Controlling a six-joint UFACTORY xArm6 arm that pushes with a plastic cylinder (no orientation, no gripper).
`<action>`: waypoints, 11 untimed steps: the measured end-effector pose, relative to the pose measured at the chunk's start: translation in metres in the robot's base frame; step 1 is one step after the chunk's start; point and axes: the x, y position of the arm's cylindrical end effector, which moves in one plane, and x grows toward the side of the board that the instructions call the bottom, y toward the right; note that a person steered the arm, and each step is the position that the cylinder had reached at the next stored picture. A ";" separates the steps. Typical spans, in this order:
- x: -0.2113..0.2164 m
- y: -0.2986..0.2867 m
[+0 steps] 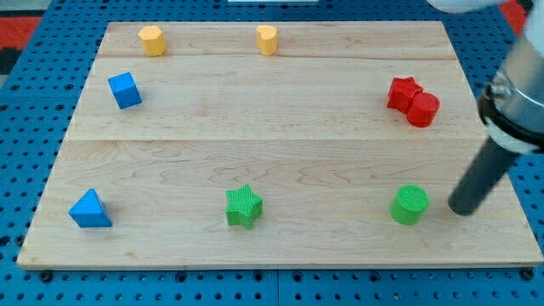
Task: Move the green circle close to the red star
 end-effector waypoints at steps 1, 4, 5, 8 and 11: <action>0.038 -0.012; -0.024 -0.120; -0.085 -0.168; -0.156 -0.144; -0.159 -0.137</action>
